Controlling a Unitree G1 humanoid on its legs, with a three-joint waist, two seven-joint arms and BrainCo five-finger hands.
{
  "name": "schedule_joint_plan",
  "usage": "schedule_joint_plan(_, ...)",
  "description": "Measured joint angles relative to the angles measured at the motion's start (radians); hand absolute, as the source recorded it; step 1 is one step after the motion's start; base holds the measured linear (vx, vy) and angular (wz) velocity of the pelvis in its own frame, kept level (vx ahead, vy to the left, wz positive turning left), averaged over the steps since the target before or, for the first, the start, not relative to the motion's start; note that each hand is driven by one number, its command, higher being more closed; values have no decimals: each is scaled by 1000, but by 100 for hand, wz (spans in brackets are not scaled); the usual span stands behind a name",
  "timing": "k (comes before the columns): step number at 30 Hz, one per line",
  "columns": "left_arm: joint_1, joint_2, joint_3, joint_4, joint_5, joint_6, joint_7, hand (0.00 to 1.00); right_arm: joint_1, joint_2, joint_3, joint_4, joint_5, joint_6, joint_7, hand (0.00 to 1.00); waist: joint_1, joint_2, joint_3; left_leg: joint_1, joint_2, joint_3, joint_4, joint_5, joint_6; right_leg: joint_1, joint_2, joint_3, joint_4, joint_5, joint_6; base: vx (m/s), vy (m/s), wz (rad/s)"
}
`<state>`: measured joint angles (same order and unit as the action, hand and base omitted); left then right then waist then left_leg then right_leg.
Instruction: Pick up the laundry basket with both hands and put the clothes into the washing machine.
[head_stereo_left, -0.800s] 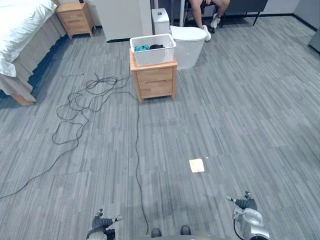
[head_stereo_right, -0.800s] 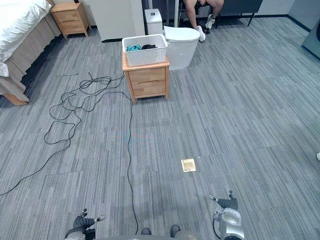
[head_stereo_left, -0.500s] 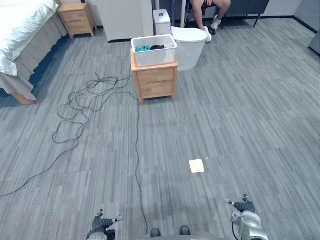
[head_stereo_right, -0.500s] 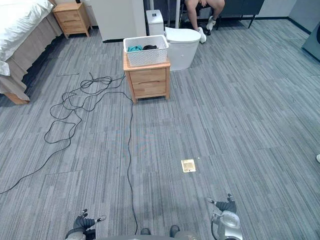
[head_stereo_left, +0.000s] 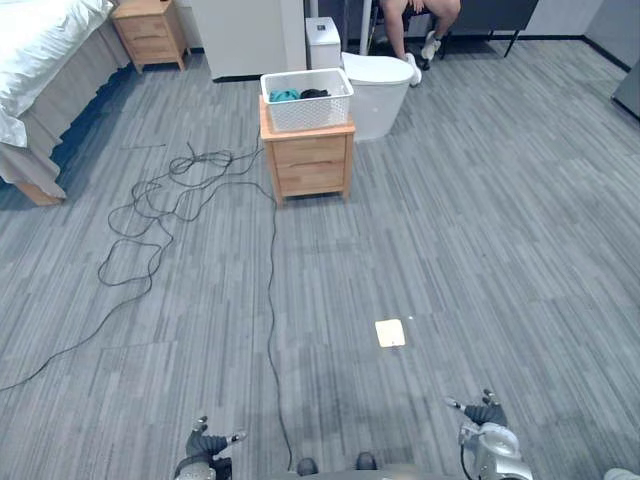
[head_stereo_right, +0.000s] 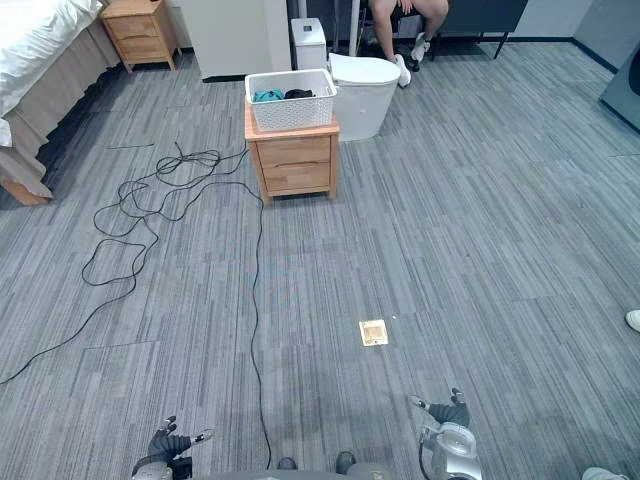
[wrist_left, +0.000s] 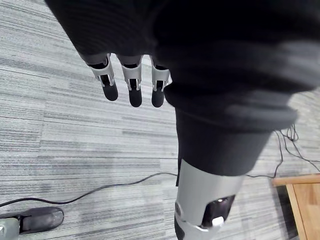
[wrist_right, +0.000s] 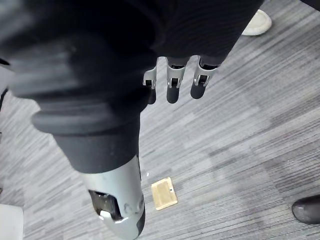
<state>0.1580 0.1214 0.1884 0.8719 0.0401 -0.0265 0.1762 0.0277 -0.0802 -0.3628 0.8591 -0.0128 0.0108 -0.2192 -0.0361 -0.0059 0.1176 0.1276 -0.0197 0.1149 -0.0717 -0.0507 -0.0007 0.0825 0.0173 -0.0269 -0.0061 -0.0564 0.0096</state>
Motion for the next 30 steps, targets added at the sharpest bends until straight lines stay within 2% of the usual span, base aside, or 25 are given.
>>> schedule_joint_plan(5,-2,0,0,-4,-2,0,0,0,3,1,0,0,0,0,-1,0,0,-2,1,-26,1,16,10,-6,6,-25,0,7,2,0,-1,1,-1,-5)
schedule_joint_plan(6,-2,0,0,-11,-3,0,0,0,0,1,0,0,2,0,-1,0,1,-4,2,-52,2,22,42,-22,19,-41,0,13,7,0,-1,14,-1,-17)
schedule_joint_plan(10,-2,0,1,-44,-14,1,2,0,-4,2,-1,0,3,1,-20,0,21,-6,6,-125,11,60,151,-90,25,-93,1,55,41,-11,6,52,22,-31)
schedule_joint_plan(12,2,0,2,-64,-35,1,5,0,-15,5,-1,-1,3,7,-23,0,27,-3,10,-161,16,87,223,-154,35,-163,0,79,169,-81,29,67,60,-42)
schedule_joint_plan(13,2,0,0,-79,-46,1,8,0,-20,9,-1,-1,4,12,-23,0,26,-4,26,-163,15,102,267,-188,42,-208,-6,82,286,-132,58,75,89,-41)
schedule_joint_plan(14,-1,-1,-4,-85,-50,0,10,0,-22,14,2,-6,7,16,-23,0,26,3,44,-156,17,106,299,-226,54,-267,-10,58,434,-152,76,84,90,-36)
schedule_joint_plan(15,-3,2,-10,-87,-51,0,15,0,-25,20,8,-12,10,17,-23,0,25,5,56,-146,16,105,308,-236,59,-311,-18,33,527,-156,82,129,118,-19)
schedule_joint_plan(16,-3,9,-27,-89,-52,-1,24,0,-15,28,20,-16,15,18,-23,0,20,2,66,-130,11,105,325,-259,69,-375,-42,-18,658,-182,70,172,106,-11)
schedule_joint_plan(17,-8,11,-34,-89,-60,0,26,0,-9,32,30,-16,16,20,-23,0,20,7,75,-107,10,108,328,-276,69,-418,-59,-61,682,-206,61,205,105,-11)
schedule_joint_plan(18,-9,10,-34,-89,-66,0,26,0,-10,32,36,-16,16,20,-23,0,21,4,79,-92,11,108,324,-281,68,-435,-60,-76,675,-208,60,270,94,-4)
schedule_joint_plan(19,-17,12,-35,-89,-69,0,27,0,-11,28,53,-18,15,20,-23,0,18,16,97,-61,15,104,307,-285,66,-467,-58,-105,627,-207,58,259,60,11)
schedule_joint_plan(20,-24,13,-36,-89,-69,0,27,0,-12,26,60,-20,15,20,-23,0,13,14,101,-45,17,99,291,-285,66,-486,-56,-114,594,-202,59,378,42,33)
schedule_joint_plan(21,-42,13,-40,-90,-70,-1,28,0,-24,20,68,-21,15,20,-23,0,1,0,114,-13,21,78,264,-284,64,-515,-52,-125,504,-169,61,442,-5,48)
schedule_joint_plan(22,-51,18,-43,-89,-70,-1,28,0,-32,14,68,-25,15,19,-23,0,-7,4,131,18,20,62,236,-285,51,-541,-54,-139,401,-106,61,475,-27,52)
schedule_joint_plan(23,-58,19,-50,-90,-70,-1,28,0,-32,8,68,-30,15,19,-23,0,-8,-6,137,39,19,54,225,-291,41,-548,-54,-139,354,-77,60,534,-63,56)
schedule_joint_plan(24,-66,23,-65,-90,-69,-2,28,0,-19,2,68,-53,15,19,-25,0,-11,-9,144,75,16,33,213,-306,13,-568,-55,-133,319,-36,44,586,-103,64)
schedule_joint_plan(25,-61,20,-67,-91,-69,-4,27,0,-3,-4,76,-71,14,18,-26,0,-22,-22,136,106,23,9,222,-321,-14,-591,-64,-116,394,14,-3,737,-160,69)
schedule_joint_plan(26,-57,20,-70,-92,-69,-6,27,0,5,-8,88,-82,13,18,-24,0,-30,-26,132,112,26,-3,243,-324,-23,-598,-70,-114,443,36,-27,773,-220,62)
schedule_joint_plan(27,-48,8,-70,-93,-69,-7,25,0,14,-14,98,-106,11,16,-19,0,-36,-2,140,102,55,-4,338,-326,-66,-600,-68,-133,539,-19,-51,671,-210,34)
schedule_joint_plan(28,-44,-8,-66,-94,-68,-7,23,0,14,-13,110,-134,9,16,-16,0,-35,19,150,34,95,8,549,-299,-119,-568,-54,-145,571,-84,-70,559,-187,24)
schedule_joint_plan(29,-41,-15,-64,-98,-68,-7,22,0,14,-11,120,-147,6,15,-14,0,-35,32,152,-23,123,15,691,-254,-158,-542,-44,-156,569,-107,-81,717,-221,8)
schedule_joint_plan(30,-28,-34,-48,-118,-68,-8,21,0,15,0,141,-176,3,16,-12,0,-28,50,159,-134,199,25,969,-189,-163,-469,-13,-166,548,-145,-100,860,-255,5)
